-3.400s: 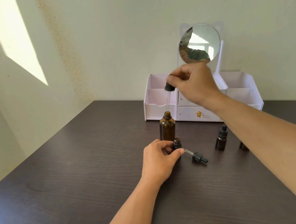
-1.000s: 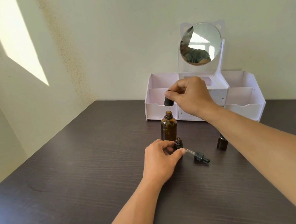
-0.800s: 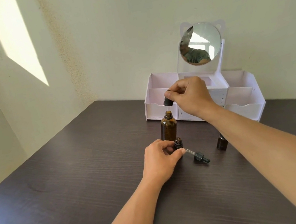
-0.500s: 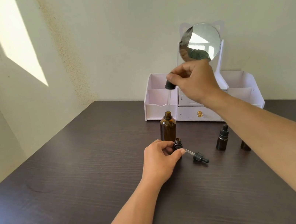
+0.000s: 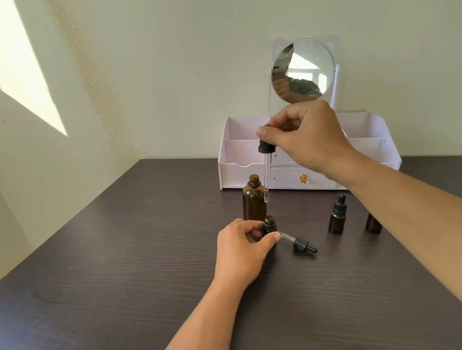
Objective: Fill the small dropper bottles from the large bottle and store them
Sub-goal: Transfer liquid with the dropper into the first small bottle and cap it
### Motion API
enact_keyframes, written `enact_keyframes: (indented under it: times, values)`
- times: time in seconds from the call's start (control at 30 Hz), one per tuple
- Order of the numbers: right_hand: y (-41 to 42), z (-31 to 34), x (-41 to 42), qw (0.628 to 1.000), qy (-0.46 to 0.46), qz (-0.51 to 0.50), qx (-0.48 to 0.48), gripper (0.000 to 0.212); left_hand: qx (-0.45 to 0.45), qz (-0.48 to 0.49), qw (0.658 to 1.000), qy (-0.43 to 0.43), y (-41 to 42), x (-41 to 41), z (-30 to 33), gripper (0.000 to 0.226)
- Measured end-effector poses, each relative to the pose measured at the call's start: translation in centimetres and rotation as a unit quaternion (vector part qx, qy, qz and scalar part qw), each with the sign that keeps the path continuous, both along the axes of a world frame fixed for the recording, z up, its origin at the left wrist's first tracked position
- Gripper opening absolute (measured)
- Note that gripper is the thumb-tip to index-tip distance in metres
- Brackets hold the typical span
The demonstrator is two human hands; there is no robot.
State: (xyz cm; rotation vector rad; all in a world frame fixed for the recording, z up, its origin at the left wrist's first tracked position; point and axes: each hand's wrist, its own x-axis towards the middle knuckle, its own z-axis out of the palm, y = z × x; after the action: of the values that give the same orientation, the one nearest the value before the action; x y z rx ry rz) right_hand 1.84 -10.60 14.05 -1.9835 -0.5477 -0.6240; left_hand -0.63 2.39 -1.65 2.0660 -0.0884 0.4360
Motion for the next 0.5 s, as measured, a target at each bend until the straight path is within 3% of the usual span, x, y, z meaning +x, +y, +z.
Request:
enact_keyframes:
  times: [0.5]
  values:
    - [-0.3, -3.3, 0.3, 0.999, 0.016, -0.025, -0.039, 0.007, -0.003, 0.004, 1.0, -0.003, 0.0, 0.1, -0.2, 0.04]
